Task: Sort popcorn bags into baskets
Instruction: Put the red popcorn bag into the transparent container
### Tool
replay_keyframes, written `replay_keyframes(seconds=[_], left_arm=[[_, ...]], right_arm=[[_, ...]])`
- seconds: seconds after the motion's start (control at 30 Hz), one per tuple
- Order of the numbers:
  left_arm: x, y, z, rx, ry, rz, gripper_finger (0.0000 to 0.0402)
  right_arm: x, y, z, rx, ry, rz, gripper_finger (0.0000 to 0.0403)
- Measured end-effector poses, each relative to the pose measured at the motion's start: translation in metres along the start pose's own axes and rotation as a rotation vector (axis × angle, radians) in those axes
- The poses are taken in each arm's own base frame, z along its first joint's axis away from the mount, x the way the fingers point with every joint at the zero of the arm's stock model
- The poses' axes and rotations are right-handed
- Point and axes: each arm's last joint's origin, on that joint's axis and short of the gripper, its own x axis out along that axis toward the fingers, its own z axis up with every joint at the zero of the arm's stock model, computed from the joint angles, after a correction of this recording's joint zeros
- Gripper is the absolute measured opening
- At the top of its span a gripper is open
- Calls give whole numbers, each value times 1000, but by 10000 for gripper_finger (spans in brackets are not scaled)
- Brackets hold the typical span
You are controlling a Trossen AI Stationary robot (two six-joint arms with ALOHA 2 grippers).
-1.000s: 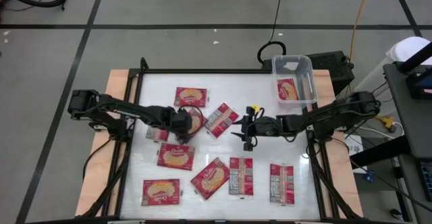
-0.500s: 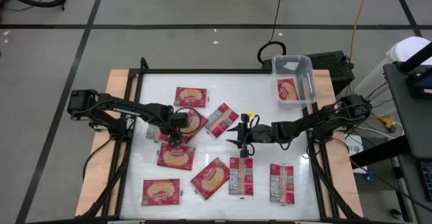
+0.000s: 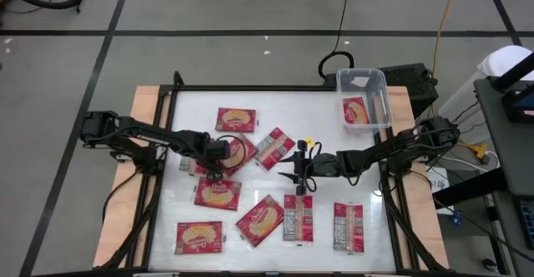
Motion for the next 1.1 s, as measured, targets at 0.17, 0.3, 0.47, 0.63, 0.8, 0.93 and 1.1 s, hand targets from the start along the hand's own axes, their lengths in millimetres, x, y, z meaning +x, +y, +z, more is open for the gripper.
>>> replay_keyframes(seconds=[0.17,0.3,0.47,0.63,0.8,0.93,1.1], left_arm=[[1,-3,6,121,-83,31,45],[-4,-3,13,164,-153,118,9],[-25,-7,29,233,-279,260,4],[-43,-13,42,306,-399,384,2],[-53,-18,52,357,-521,469,2],[-58,-20,59,357,-603,530,1],[-63,-19,68,342,-684,561,1]], right_arm=[[0,-1,0,33,-4,-3,173],[1,-5,3,96,-31,-24,173],[2,-16,7,202,-80,-159,173],[4,-30,4,282,-76,-263,173],[6,-42,-1,320,-35,-232,186],[7,-46,-1,332,-42,-194,207],[8,-45,0,322,-19,-198,219]])
